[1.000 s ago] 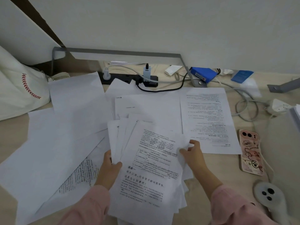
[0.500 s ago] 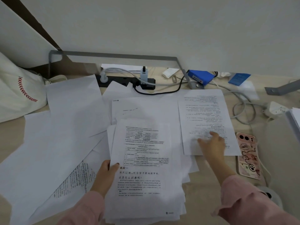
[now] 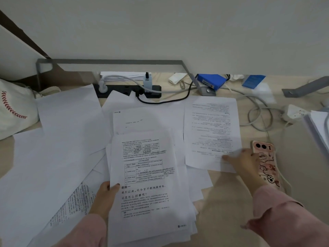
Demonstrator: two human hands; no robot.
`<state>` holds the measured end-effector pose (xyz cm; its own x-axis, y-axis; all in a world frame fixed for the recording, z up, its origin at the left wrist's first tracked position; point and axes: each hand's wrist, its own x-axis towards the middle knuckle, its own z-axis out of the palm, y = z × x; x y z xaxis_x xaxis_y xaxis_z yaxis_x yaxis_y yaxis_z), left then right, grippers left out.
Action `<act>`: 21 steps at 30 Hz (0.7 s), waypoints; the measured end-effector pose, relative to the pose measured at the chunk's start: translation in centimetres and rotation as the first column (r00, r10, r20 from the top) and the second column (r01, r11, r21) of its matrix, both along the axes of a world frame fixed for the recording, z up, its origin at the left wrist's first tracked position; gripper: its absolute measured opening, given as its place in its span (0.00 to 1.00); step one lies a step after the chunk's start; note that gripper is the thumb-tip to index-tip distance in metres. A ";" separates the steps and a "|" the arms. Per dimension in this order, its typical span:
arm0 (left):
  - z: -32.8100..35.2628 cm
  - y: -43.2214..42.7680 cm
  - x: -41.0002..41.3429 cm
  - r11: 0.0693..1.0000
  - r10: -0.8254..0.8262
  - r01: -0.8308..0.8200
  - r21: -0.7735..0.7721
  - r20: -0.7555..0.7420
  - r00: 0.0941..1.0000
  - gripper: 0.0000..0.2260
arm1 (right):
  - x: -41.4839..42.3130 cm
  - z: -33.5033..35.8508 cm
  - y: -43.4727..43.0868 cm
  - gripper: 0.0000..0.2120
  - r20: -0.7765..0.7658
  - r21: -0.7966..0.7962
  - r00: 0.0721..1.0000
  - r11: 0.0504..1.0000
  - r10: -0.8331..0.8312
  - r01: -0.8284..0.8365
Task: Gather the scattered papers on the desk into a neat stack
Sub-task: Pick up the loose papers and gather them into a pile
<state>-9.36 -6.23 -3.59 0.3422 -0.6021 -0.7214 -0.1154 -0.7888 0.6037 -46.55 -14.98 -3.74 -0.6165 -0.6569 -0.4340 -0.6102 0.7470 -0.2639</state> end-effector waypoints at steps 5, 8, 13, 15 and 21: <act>0.3 -0.1 -0.1 1.000 0.011 -0.011 -0.002 -0.003 1.000 0.07 | 0.0 -0.7 0.7 0.33 0.121 -0.071 0.981 0.984 -0.154 0.164; 0.5 -0.1 -0.1 1.000 0.012 -0.012 0.001 0.000 1.000 0.07 | 0.4 -0.4 0.9 0.20 0.387 -0.227 0.880 0.896 -0.276 0.381; 0.6 0.2 0.0 0.999 0.009 -0.010 -0.032 -0.034 0.999 0.07 | 0.0 2.5 1.6 0.15 0.910 -0.189 0.368 0.599 -0.190 0.778; 0.9 0.4 -0.1 0.998 0.026 -0.030 -0.058 -0.070 0.997 0.07 | -0.2 3.3 2.1 0.12 0.967 -0.092 0.222 0.642 -0.125 0.761; 1.7 0.7 0.5 0.995 0.051 -0.060 -0.084 -0.101 0.994 0.07 | 0.7 2.9 4.5 0.14 0.948 0.010 0.302 0.954 -0.104 0.299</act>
<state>-8.82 -5.55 -1.86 0.3065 -0.6460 -0.6991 -0.0095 -0.7365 0.6764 -45.86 -10.43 -0.81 0.0100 -0.6843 -0.7292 0.2779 0.7024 -0.6553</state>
